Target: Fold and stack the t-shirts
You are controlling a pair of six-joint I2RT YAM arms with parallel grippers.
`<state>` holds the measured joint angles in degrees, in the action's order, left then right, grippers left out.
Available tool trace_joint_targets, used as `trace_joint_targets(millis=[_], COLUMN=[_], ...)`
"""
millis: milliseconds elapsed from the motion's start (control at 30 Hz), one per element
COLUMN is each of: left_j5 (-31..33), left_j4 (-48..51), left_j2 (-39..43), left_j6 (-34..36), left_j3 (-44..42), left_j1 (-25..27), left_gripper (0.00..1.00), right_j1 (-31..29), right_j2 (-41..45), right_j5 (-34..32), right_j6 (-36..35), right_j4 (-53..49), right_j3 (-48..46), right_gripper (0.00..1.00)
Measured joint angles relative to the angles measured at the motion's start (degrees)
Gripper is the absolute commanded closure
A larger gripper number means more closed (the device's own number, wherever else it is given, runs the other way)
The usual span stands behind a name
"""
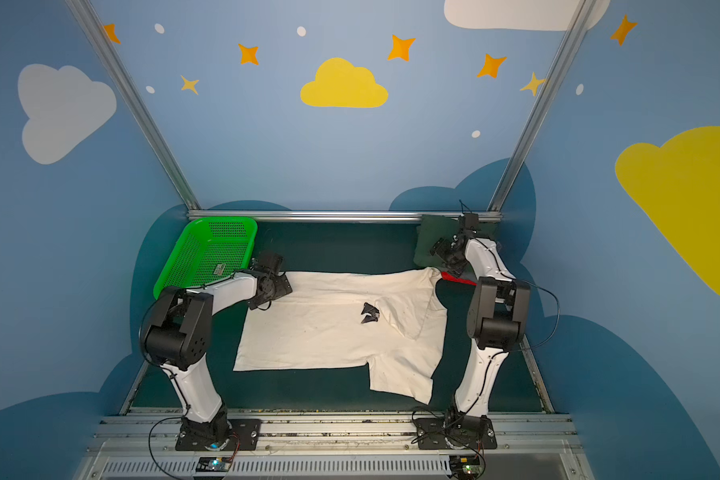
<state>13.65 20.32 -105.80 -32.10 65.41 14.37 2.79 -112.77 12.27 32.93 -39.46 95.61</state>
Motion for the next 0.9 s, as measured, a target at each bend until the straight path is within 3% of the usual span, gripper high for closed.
trace_joint_targets(millis=[467, 900], left_j5=[1.70, 1.01], left_j4=[0.50, 2.45], left_j2=[14.88, 36.96], left_j6=[0.26, -3.21], left_j3=[-6.16, -19.58], left_j1=[3.06, 5.75], left_gripper=[0.00, 0.00], right_j1=[-3.26, -2.34], right_j2=[27.85, 51.84], right_j5=[-3.45, -2.36], right_j6=[-2.19, -3.13], right_j4=[-0.22, -6.34], right_j3=[-20.26, -41.51], right_gripper=[0.03, 0.02])
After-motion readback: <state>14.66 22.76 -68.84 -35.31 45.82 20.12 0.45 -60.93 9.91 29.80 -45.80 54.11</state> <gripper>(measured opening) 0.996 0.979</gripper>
